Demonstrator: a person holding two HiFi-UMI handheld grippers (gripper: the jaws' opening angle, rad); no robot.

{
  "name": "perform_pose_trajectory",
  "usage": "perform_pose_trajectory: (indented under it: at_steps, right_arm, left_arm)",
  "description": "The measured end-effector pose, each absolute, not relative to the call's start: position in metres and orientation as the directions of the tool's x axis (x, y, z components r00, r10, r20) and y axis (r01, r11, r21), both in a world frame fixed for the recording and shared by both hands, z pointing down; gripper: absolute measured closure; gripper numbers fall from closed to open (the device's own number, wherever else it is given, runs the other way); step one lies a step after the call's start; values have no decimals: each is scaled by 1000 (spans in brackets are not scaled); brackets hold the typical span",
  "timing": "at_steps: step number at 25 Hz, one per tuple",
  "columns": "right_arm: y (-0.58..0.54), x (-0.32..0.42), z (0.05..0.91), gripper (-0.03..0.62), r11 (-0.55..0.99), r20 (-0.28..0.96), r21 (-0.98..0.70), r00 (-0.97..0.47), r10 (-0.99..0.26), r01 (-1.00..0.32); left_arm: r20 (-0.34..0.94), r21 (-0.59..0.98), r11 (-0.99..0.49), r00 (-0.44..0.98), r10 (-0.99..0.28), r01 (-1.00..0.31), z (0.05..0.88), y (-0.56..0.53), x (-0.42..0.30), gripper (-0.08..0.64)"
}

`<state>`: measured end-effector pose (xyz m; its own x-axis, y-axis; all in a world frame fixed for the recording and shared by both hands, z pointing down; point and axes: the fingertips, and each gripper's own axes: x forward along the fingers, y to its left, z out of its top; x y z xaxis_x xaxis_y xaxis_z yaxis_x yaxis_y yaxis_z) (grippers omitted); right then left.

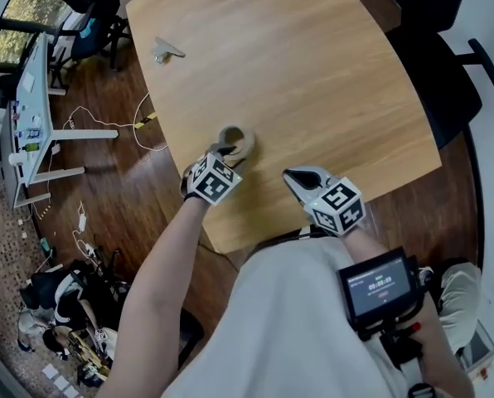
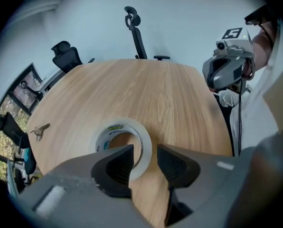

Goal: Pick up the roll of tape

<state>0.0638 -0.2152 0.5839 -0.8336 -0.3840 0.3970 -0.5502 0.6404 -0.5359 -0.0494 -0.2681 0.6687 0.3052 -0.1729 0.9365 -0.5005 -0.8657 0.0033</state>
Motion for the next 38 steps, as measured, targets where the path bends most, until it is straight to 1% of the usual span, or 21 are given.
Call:
perform_pose_trajectory:
  at_steps: [5, 11, 16, 19, 27, 38]
  right_arm:
    - [-216, 72, 590, 588, 623, 405, -540, -823, -398, -566]
    - [-215, 75, 593, 588, 605, 417, -541, -812, -409, -583]
    - [-218, 80, 596, 588, 591, 422, -547, -805, -418, -593]
    - [-217, 79, 597, 588, 589, 424, -550, -805, -415, -593]
    - [-216, 76, 595, 588, 596, 421, -547, -809, -412, -588]
    - [-217, 77, 593, 588, 601, 411, -540, -808, -422, -589]
  left_arm:
    - [961, 21, -905, 257, -98, -424, 687, -268, -46, 393]
    - [972, 17, -926, 225, -74, -377, 697, -267, -48, 440]
    - [976, 29, -934, 210, -50, -357, 702, -268, -44, 449]
    - [986, 20, -946, 164, -36, -323, 707, -265, -45, 457]
    - [993, -10, -957, 106, -43, -290, 708, -263, -53, 466]
    - [995, -12, -964, 92, -37, -267, 706, -255, -54, 466]
